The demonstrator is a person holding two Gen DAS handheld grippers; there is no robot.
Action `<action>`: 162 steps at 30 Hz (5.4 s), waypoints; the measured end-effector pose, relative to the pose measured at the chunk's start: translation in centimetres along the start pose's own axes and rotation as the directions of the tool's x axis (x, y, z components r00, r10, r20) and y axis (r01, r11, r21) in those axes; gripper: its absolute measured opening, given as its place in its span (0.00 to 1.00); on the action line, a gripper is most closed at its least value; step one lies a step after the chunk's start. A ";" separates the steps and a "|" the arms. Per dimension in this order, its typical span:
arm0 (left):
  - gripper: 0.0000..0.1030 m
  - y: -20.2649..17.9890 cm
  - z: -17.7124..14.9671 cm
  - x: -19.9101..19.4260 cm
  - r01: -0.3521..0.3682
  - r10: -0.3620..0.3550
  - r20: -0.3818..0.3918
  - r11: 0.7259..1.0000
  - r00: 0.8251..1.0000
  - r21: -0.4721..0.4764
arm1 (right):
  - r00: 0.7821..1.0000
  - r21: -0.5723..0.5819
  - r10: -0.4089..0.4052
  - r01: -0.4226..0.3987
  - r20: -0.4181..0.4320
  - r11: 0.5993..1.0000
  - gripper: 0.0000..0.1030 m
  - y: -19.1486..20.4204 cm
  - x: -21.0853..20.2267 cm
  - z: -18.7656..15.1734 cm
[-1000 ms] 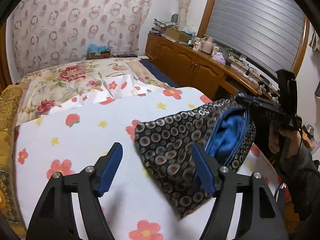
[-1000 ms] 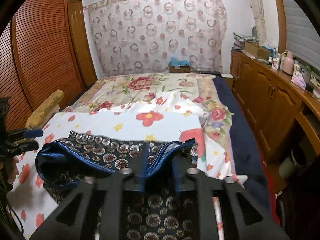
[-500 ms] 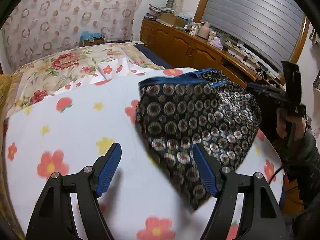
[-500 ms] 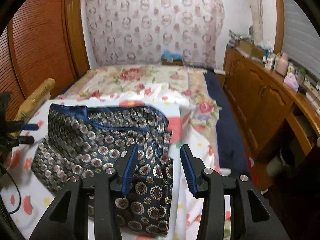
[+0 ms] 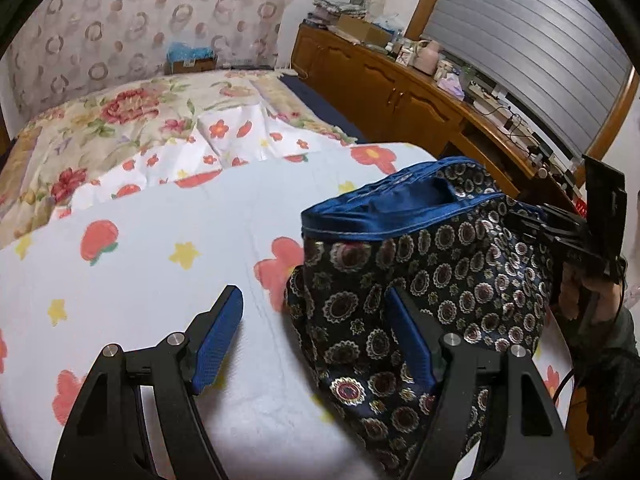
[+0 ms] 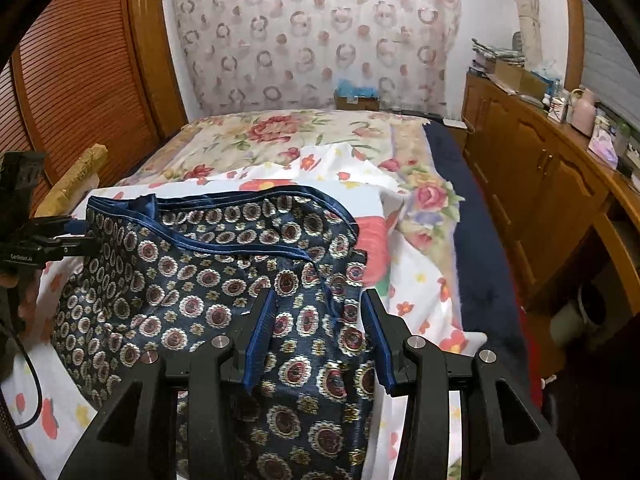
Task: Fold small clothes
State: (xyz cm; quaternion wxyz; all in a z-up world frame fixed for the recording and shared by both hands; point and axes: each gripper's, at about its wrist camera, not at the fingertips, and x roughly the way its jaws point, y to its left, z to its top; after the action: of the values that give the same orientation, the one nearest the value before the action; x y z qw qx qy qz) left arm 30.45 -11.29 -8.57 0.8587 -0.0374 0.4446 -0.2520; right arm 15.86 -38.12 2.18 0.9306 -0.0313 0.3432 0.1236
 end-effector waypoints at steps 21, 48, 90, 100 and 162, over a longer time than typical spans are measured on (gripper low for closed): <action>0.06 -1.4 0.6 -0.7 0.101 -0.103 0.038 0.994 0.994 0.035 | 1.000 0.008 0.004 -0.004 -0.001 1.000 0.51 -0.1 1.0 0.1; 0.06 6.8 -1.6 -5.2 -0.089 0.096 0.138 0.994 0.986 -0.056 | 0.984 -0.013 0.145 -0.147 -0.101 0.989 0.65 4.1 11.0 7.1; 0.06 11.7 -9.1 -25.0 -0.271 0.372 0.433 0.922 0.821 -0.278 | 0.886 -0.440 0.435 -0.330 0.162 0.835 0.11 23.3 4.7 19.1; 0.06 16.1 -13.7 -27.3 -0.277 0.466 0.436 0.860 0.770 -0.429 | 0.853 -0.579 0.519 -0.398 0.052 0.712 0.11 33.0 12.8 26.4; 0.89 8.7 -16.6 -26.8 -0.479 0.582 0.382 0.811 0.718 -0.336 | 0.905 -0.306 0.411 -0.362 0.114 0.881 0.61 30.2 11.1 9.7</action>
State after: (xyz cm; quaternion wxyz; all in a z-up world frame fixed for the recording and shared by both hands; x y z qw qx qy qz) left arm 8.08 11.40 -1.09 0.9663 -0.0592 0.2398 0.0721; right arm 22.59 -5.22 3.20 0.8997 -0.0812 0.2386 0.3563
